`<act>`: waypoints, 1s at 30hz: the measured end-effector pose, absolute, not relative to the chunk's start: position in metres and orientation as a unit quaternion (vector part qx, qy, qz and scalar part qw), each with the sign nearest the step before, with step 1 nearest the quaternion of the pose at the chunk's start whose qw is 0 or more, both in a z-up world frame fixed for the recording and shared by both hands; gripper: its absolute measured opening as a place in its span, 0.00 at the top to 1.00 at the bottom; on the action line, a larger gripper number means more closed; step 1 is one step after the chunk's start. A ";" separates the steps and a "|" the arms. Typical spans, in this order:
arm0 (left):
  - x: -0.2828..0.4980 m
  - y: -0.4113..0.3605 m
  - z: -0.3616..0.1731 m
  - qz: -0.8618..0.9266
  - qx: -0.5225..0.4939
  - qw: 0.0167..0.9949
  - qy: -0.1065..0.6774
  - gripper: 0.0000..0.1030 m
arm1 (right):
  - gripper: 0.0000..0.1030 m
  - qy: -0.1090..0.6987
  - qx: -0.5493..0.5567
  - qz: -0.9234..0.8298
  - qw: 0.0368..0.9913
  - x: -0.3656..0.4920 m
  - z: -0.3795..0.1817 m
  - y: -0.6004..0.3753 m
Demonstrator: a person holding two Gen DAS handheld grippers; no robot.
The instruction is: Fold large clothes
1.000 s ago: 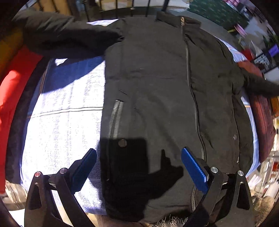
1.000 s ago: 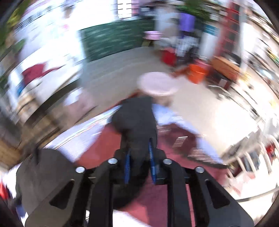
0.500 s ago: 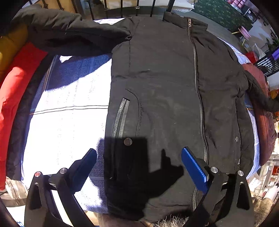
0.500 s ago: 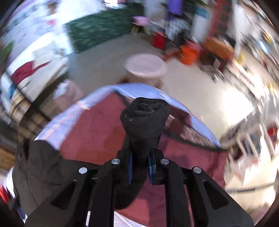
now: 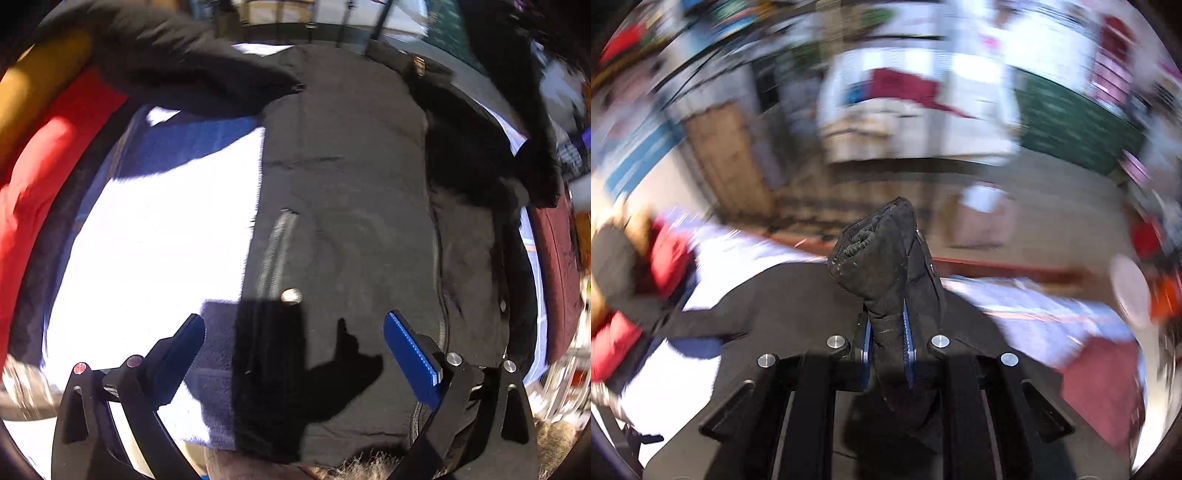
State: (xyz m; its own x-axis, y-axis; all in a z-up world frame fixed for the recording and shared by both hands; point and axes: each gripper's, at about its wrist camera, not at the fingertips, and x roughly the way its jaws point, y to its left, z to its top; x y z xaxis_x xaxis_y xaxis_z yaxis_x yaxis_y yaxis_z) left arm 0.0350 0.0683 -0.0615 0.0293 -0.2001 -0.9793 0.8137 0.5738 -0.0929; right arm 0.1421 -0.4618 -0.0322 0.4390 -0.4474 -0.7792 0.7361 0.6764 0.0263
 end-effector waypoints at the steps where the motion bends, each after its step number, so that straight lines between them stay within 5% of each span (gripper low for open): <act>1: 0.039 0.072 -0.062 -0.373 0.257 0.671 0.587 0.08 | 0.86 0.405 0.170 -0.332 0.835 0.172 -0.041 -0.448; 6: 0.057 0.090 -0.065 -0.345 0.235 0.681 0.601 0.08 | 0.81 0.474 0.079 -0.272 0.834 0.261 -0.093 -0.383; 8: 0.061 0.094 -0.067 -0.342 0.228 0.681 0.606 0.08 | 0.48 0.519 0.051 -0.261 0.812 0.279 -0.124 -0.368; 9: 0.061 0.095 -0.067 -0.342 0.227 0.680 0.607 0.08 | 0.23 0.535 0.042 -0.265 0.801 0.283 -0.136 -0.361; 10: 0.061 0.093 -0.068 -0.344 0.229 0.679 0.607 0.08 | 0.21 0.535 0.045 -0.264 0.801 0.281 -0.138 -0.359; 20: 0.059 0.045 -0.071 -0.389 0.266 0.664 0.581 0.08 | 0.15 0.503 0.150 -0.338 0.781 0.169 -0.120 -0.396; 30: 0.047 -0.103 -0.057 -0.463 0.344 0.673 0.464 0.07 | 0.15 0.563 0.284 -0.373 0.681 0.023 -0.205 -0.454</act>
State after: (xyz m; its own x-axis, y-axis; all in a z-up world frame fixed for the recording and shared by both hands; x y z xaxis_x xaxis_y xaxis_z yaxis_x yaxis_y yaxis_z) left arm 0.0468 -0.1035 -0.0569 0.1408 -0.3035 -0.9424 0.9415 0.3354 0.0327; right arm 0.0229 -0.4538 -0.2050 0.0876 -0.1889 -0.9781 0.8275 0.5605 -0.0342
